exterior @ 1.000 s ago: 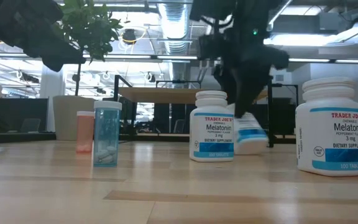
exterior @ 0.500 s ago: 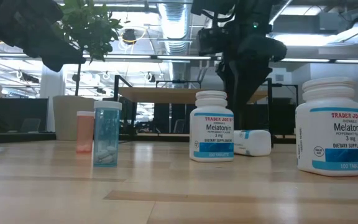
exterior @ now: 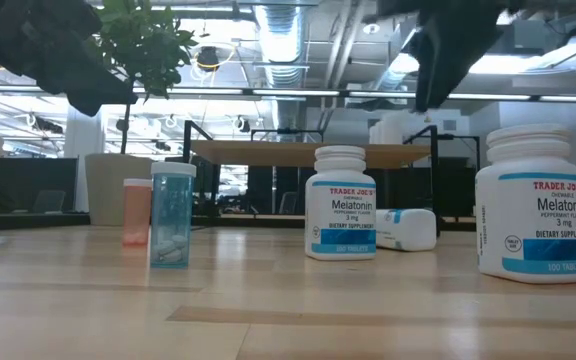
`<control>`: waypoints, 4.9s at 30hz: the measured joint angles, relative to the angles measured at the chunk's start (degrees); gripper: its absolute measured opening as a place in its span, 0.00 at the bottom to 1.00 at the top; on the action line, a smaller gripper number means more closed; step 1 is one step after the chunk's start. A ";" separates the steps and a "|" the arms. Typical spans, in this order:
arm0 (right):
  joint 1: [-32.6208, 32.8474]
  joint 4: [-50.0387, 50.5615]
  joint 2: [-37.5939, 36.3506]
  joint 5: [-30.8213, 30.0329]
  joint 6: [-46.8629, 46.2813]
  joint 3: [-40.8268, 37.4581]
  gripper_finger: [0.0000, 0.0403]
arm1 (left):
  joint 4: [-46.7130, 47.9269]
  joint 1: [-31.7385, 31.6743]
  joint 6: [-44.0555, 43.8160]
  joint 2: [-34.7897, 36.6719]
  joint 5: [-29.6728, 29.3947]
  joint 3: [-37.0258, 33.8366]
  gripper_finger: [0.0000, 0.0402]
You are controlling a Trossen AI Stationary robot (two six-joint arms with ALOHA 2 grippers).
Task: Pick and place medicine bottles onto shelf by color
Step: Put the top white medicine bottle on the shelf
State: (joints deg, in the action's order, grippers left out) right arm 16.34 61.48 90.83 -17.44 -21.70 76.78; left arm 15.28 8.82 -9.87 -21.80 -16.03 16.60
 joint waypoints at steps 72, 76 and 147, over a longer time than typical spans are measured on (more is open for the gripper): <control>9.14 -6.65 -9.03 -11.20 -21.39 -4.51 0.66 | 0.32 0.00 -0.02 0.00 0.00 0.00 0.22; 6.36 -6.65 -8.94 -11.30 -24.38 -7.87 0.66 | 0.32 -0.02 -0.04 0.00 0.02 0.00 0.22; -5.87 -36.84 11.78 0.60 -28.82 -20.01 0.66 | 0.75 -0.02 -0.39 -0.33 -0.24 0.04 0.22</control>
State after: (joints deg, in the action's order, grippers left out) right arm 10.47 24.64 102.60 -16.84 -50.52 56.77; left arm 16.03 8.80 -10.25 -22.13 -16.27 16.64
